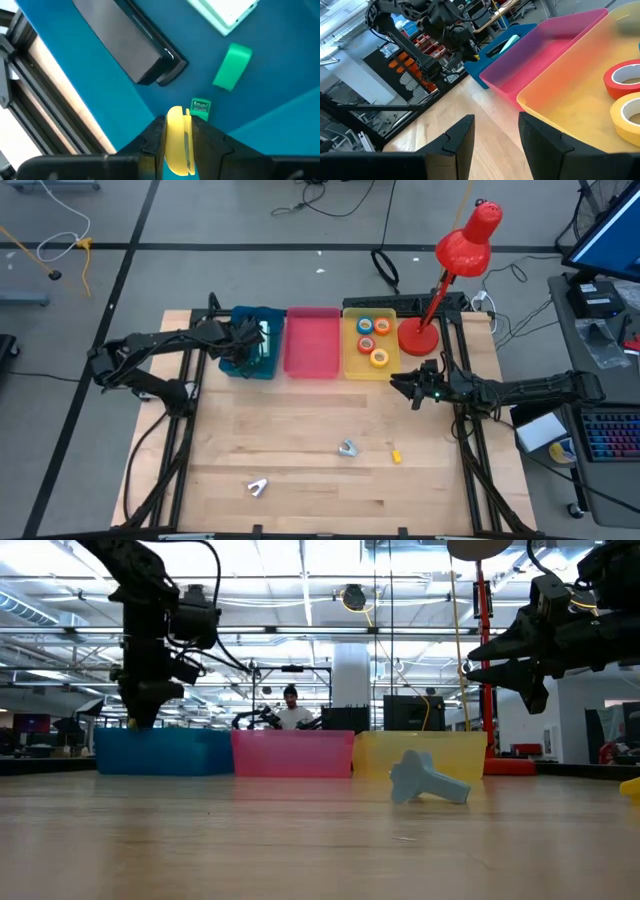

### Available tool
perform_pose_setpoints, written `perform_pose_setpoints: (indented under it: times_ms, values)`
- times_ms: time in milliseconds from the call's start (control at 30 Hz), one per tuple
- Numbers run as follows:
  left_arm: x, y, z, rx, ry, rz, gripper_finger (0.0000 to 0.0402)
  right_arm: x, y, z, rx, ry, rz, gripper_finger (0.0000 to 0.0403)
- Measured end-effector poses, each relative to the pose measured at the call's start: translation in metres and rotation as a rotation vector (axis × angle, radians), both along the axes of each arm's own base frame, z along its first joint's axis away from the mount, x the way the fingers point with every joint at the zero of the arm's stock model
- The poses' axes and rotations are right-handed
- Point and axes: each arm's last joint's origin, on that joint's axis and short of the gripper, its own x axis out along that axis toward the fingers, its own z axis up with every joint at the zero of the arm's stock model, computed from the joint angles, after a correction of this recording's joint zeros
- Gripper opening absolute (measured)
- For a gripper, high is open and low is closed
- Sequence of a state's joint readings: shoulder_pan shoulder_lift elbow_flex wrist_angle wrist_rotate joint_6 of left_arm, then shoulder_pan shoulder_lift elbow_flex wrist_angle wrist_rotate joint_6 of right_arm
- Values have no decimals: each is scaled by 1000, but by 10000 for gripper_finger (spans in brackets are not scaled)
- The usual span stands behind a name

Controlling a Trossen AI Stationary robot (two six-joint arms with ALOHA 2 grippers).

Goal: Pick and place Stapler, Stapler remover, tape
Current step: Put the bottom yellow stapler into the blue bin

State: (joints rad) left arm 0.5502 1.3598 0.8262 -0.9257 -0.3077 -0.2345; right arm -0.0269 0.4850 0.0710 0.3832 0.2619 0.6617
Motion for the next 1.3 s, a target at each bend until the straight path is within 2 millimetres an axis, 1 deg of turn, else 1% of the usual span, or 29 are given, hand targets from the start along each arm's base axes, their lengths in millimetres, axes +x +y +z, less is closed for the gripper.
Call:
perform_pose_setpoints:
  times_ms: [233, 567, 1100, 1200, 1300]
  values:
    - [-9, 2, -12, -13, 15, 44, 80, 0, 0, 0, 0, 0, 0, 144]
    - [-11, 2, -28, 27, -41, 97, 81, 0, 0, 0, 0, 0, 1, 144]
    - [-11, 2, -30, 55, -40, 108, 82, 0, 0, 0, 0, 0, 1, 144]
    - [-11, 2, -30, 55, -40, 108, 91, 0, 0, 0, 0, 0, 1, 144]
    - [-11, 2, -30, 55, -40, 108, 116, 0, 0, 0, 1, 0, 1, 144]
